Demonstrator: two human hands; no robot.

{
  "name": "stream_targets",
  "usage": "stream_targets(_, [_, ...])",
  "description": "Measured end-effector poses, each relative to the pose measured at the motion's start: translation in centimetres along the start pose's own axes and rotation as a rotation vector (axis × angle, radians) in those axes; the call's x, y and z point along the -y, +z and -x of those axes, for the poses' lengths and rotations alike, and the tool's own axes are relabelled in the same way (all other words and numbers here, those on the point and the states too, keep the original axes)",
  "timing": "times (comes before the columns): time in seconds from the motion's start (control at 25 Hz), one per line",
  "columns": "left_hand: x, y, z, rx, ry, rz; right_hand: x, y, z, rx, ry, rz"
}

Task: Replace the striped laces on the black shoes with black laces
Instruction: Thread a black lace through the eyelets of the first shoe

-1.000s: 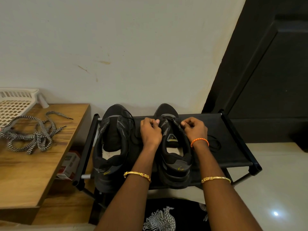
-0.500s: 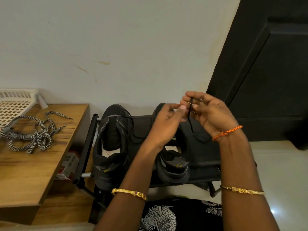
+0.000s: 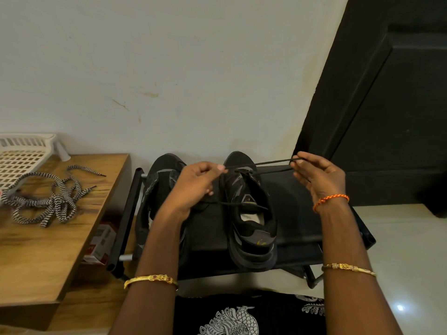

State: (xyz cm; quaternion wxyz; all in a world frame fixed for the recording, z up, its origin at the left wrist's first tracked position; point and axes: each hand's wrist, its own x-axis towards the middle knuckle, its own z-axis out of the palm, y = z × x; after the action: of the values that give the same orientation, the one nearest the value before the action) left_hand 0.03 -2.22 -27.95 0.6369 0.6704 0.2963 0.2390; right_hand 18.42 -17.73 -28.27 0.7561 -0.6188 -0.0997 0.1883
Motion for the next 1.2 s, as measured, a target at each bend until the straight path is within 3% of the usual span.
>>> stream_targets(0.24, [0.9,-2.4,-0.5,-0.271,0.119,-0.088,-1.4,-1.9,-1.7,-0.299,0.093,-0.031])
stream_targets(0.48, [0.3,-3.4,-0.9,-0.469,0.223,-0.091,-2.3,-2.1,-2.4,-0.338,0.152,-0.022])
stream_targets(0.64, [0.6,-4.0,-0.2,-0.754,0.232,-0.308,-2.5,-2.0,-2.6,-0.370,0.187,-0.043])
stream_targets(0.8, [0.5,-3.5,-0.9,-0.624,0.137,-0.150,-2.7,-1.8,-2.7,-0.473,0.206,-0.006])
stream_targets(0.88, [0.0,-2.2,-0.9,-0.531,0.135,-0.083,-2.7,-1.2,-2.3,-0.550,0.057,0.301])
stream_targets(0.96, [-0.4,-0.2,-0.6,-0.419,0.181,-0.053,-2.2,-0.1,-1.4,-0.433,-0.228,0.566])
stream_targets(1.04, [-0.5,2.2,-0.2,-0.296,0.214,-0.102,-1.3,1.7,-0.2,-0.138,-0.416,0.587])
stream_targets(1.2, [0.1,5.6,-0.5,-0.158,0.171,-0.095,-0.3,5.1,2.2,0.543,-0.398,0.616])
